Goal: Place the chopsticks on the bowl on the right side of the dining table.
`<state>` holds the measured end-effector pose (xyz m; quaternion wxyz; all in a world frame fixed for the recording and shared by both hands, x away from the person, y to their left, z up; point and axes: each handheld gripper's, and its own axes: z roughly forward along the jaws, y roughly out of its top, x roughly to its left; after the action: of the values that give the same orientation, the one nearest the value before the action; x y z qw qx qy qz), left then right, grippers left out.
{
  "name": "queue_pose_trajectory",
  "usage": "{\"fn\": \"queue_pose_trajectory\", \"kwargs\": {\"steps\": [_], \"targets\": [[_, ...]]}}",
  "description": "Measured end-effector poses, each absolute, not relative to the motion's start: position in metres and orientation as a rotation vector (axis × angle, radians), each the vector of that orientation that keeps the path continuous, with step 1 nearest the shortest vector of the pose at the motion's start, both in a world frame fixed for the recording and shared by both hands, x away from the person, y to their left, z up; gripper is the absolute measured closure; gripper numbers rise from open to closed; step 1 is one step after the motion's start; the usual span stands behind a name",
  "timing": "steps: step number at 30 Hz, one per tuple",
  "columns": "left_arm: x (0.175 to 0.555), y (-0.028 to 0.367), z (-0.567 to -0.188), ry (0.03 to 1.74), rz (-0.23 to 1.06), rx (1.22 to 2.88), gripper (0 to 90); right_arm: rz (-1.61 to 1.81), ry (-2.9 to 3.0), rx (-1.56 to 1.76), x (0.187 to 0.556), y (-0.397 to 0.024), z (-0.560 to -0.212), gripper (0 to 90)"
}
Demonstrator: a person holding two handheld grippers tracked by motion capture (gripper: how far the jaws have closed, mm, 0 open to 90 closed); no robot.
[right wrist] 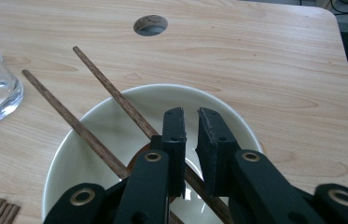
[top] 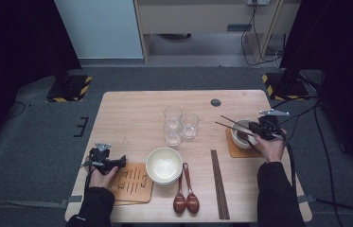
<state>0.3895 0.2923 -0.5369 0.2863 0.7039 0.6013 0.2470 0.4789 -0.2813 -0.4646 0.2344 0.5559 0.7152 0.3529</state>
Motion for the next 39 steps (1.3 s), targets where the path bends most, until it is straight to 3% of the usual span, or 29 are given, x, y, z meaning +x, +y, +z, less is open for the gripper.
{"fn": "queue_pose_trajectory", "kwargs": {"steps": [26,39], "targets": [[0.390,0.292,-0.537,1.607,0.660,1.882,0.2,1.002,2.030,1.452,0.474,-0.275,-0.462,78.9],[0.390,0.292,-0.537,1.607,0.660,1.881,0.3,1.043,1.977,1.399,0.439,-0.289,-0.437,72.9]]}}
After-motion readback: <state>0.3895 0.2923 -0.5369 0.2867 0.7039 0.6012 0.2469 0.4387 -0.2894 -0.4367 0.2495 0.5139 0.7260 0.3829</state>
